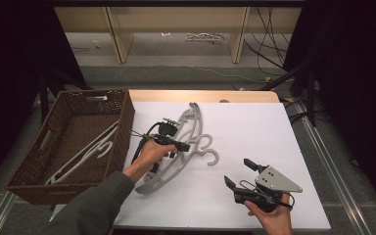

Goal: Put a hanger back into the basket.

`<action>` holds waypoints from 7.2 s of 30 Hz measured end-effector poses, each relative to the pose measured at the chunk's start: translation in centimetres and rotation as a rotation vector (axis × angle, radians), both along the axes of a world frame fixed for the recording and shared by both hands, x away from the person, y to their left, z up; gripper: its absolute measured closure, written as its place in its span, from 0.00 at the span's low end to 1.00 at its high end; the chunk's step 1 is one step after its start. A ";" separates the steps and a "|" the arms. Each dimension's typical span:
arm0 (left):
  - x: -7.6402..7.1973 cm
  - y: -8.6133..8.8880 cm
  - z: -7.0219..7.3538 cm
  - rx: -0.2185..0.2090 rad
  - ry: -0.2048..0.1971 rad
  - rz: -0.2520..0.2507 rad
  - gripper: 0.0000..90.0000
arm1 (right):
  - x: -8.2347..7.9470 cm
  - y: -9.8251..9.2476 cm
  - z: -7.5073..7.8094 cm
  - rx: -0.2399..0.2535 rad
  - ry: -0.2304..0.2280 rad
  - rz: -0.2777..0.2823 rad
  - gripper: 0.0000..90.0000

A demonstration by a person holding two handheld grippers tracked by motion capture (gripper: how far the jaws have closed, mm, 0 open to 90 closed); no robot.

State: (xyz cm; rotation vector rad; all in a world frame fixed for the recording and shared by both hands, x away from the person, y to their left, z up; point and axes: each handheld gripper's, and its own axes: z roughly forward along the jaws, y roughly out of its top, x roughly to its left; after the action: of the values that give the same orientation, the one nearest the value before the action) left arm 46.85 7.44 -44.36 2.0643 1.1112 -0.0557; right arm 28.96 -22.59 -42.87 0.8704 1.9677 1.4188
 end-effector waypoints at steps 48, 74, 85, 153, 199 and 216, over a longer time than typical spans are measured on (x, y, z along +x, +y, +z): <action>-5.9 3.5 7.2 -0.171 -0.131 -0.079 0.90 | 0.0 0.1 -0.1 -0.005 0.008 0.007 0.21; -9.8 7.1 12.3 -0.220 -0.230 -0.098 0.90 | -0.1 0.1 0.0 -0.028 0.013 0.007 0.21; -9.6 10.9 14.4 -0.244 -0.286 -0.018 0.90 | 0.0 0.4 -0.1 -0.004 0.016 0.011 0.21; -7.2 29.1 8.6 -0.056 -0.417 0.193 0.89 | 0.2 0.6 -0.4 -0.025 0.014 0.011 0.21; -6.4 27.6 3.0 0.202 -0.193 0.099 0.88 | 0.1 0.7 -0.5 -0.025 0.041 0.016 0.21; -8.1 26.5 5.9 0.170 -0.277 0.164 0.55 | 0.3 0.7 -0.6 -0.027 0.019 0.014 0.21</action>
State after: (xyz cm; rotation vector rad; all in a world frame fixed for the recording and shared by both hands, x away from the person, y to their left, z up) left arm 38.79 33.92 -38.44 2.0426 1.1374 0.4062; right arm 29.23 -21.84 -43.43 0.8626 2.0061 1.3934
